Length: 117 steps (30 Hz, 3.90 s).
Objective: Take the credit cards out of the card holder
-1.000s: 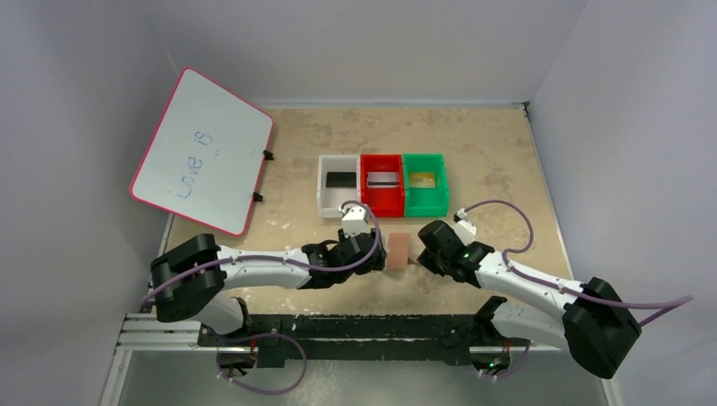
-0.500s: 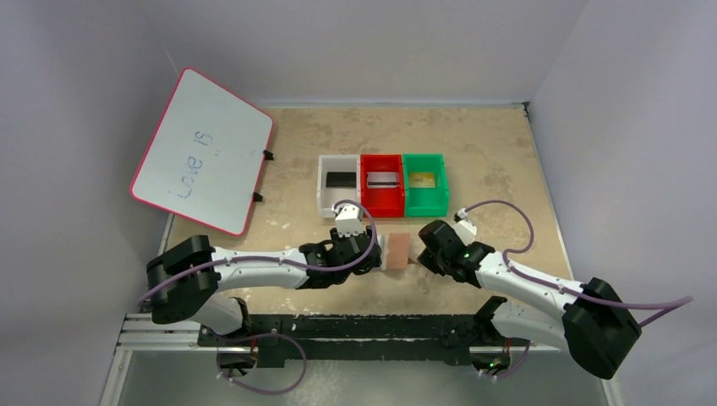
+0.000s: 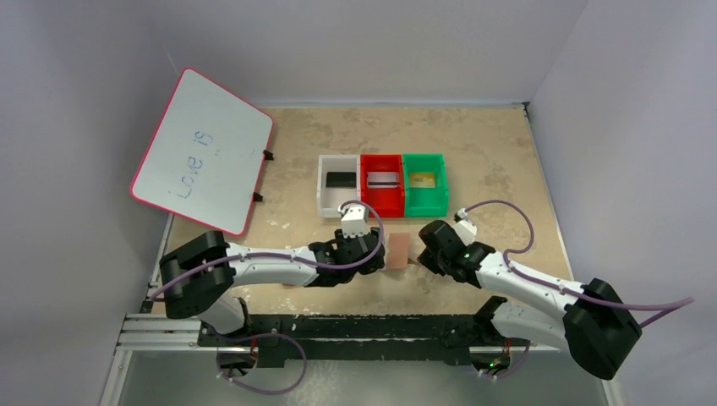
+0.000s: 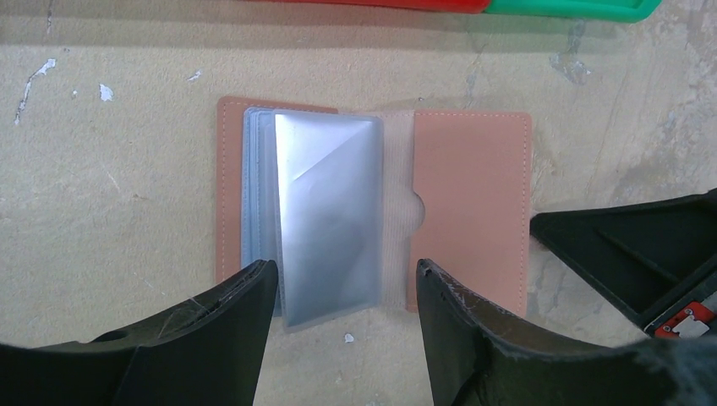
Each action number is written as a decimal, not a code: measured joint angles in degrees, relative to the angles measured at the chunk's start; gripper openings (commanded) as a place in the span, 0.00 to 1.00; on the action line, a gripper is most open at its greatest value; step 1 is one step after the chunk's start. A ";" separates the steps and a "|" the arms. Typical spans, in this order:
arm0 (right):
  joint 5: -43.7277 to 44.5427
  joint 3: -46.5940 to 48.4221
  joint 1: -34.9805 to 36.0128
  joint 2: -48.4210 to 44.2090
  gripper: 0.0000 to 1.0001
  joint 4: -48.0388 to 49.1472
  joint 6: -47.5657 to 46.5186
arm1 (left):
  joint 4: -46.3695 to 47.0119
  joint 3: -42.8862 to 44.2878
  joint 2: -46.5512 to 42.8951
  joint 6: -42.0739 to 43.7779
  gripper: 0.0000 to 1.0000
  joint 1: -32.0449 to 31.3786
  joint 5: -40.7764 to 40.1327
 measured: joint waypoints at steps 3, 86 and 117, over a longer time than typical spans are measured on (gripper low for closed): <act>0.00 0.00 -0.02 -0.15 0.09 0.00 0.00 | -0.24 0.37 0.22 -0.46 0.61 0.00 -0.02; -25.20 6.16 -10.29 1.38 0.12 16.20 -24.50 | 13.35 5.14 12.41 1.11 0.48 -1.57 14.03; -27.67 -2.23 -12.24 10.69 0.14 24.55 -24.55 | -1.33 4.22 0.90 -0.92 0.67 -1.90 -3.89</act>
